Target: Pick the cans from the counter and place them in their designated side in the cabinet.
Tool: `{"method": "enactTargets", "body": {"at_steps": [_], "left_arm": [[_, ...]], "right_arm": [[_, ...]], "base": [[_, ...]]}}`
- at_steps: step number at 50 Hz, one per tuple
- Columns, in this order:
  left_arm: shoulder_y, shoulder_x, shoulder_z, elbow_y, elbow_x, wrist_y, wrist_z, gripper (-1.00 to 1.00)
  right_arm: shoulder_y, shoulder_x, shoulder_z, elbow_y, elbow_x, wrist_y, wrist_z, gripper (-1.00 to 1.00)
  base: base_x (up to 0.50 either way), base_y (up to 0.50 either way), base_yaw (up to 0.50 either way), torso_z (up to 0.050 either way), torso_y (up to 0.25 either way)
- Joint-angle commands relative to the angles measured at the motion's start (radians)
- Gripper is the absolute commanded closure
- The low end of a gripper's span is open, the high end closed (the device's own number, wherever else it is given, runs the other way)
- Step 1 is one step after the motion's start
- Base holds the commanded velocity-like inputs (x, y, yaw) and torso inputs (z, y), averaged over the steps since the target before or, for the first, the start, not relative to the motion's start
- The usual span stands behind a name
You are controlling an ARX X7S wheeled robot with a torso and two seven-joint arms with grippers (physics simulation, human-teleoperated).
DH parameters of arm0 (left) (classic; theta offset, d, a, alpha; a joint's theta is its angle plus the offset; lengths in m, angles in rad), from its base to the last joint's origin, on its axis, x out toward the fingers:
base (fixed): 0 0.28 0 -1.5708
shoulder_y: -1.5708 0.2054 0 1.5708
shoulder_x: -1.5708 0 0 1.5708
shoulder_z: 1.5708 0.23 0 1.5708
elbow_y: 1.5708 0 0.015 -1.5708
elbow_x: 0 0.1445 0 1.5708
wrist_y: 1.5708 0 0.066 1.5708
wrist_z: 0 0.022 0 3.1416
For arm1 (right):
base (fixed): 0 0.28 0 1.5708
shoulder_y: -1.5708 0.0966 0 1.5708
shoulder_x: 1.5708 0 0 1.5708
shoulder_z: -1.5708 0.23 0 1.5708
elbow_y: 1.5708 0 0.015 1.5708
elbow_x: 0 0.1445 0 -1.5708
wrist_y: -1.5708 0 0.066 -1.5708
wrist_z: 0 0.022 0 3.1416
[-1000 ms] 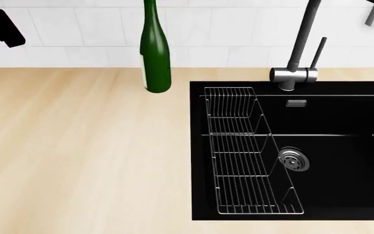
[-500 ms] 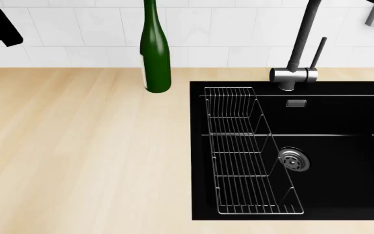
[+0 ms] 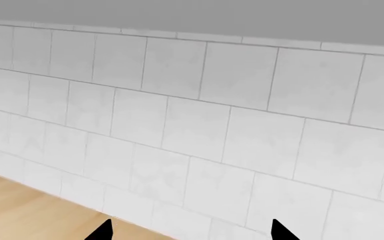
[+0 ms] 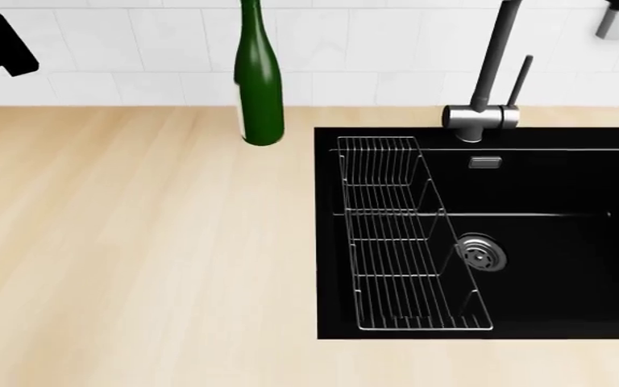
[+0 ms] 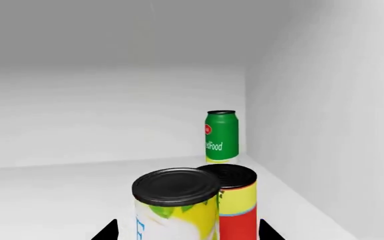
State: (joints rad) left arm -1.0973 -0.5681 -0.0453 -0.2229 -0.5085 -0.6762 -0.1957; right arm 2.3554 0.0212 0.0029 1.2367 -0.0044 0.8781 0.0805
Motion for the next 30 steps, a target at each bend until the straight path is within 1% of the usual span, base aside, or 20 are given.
{"method": "enactTargets", "body": {"at_steps": [1, 18, 30], "left_arm": [[-0.002, 0.001, 0.001, -0.006, 0.0, 0.003, 0.001, -1.0], [0.013, 0.0, -0.007, 0.034, -0.019, -0.012, -0.002, -1.0], [0.021, -0.002, -0.009, 0.097, -0.049, -0.048, 0.001, -1.0]], "right_arm": [[0.001, 0.0, 0.0, 0.0, 0.0, 0.0, 0.0, -1.0], [0.001, 0.0, 0.0, 0.0, 0.0, 0.0, 0.0, -1.0], [0.001, 0.0, 0.0, 0.0, 0.0, 0.0, 0.0, -1.0]], "base": [[-0.24, 0.0, 0.0, 0.0, 0.0], [-0.24, 0.0, 0.0, 0.0, 0.0], [-0.16, 0.0, 0.0, 0.0, 0.0]]}}
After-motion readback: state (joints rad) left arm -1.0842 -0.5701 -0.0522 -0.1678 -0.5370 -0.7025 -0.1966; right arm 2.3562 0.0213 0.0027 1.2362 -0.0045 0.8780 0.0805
